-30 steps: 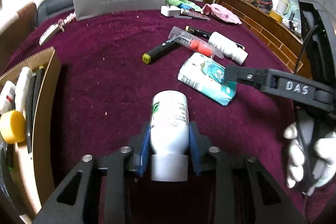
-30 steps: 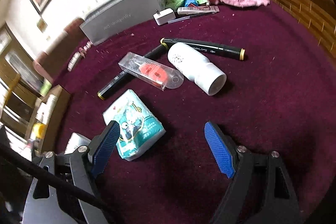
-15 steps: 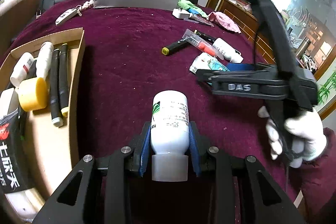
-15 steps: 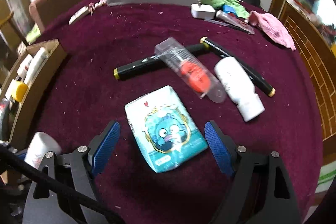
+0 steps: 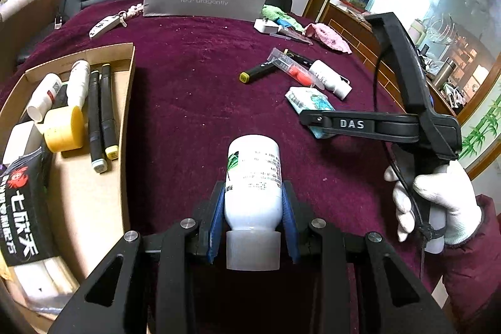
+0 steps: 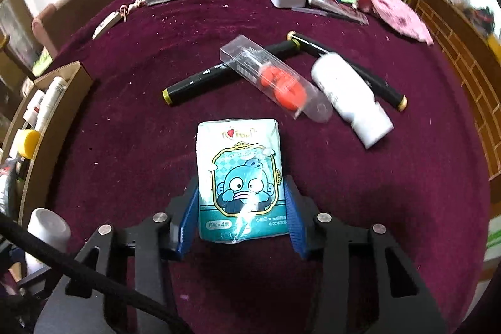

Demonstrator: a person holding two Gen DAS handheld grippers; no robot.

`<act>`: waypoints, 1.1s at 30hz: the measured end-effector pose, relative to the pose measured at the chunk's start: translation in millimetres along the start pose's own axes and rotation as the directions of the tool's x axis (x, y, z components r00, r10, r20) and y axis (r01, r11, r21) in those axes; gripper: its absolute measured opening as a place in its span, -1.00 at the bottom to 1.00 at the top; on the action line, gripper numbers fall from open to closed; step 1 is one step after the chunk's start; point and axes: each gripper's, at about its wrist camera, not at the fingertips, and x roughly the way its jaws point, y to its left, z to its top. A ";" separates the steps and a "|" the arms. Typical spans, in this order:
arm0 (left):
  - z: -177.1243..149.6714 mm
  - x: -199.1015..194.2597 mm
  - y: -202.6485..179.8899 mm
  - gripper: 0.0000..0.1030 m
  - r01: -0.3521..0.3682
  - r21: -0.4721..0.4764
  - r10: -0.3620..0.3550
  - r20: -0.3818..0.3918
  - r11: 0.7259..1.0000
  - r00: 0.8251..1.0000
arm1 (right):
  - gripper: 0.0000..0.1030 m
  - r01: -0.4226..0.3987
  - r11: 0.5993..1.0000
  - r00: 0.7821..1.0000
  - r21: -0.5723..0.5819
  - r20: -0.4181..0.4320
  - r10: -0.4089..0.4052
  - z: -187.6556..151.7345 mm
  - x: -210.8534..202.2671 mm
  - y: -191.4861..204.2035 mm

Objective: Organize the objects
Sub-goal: 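Carry the bottle and tissue packet into the tray and lower them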

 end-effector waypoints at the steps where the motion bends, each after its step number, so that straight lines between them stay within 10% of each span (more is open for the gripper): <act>1: -1.0 -2.6 -0.6 -0.44 0.000 0.002 0.000 0.004 1.000 1.000 | -0.09 -0.013 1.000 1.000 0.014 -0.001 0.013 -2.4 -2.3 -2.0; 33: -31.4 -96.7 41.1 -0.44 -0.011 -0.076 0.025 0.187 0.997 0.982 | -0.08 -0.163 0.985 0.979 -0.061 0.111 0.169 -46.2 -97.6 97.2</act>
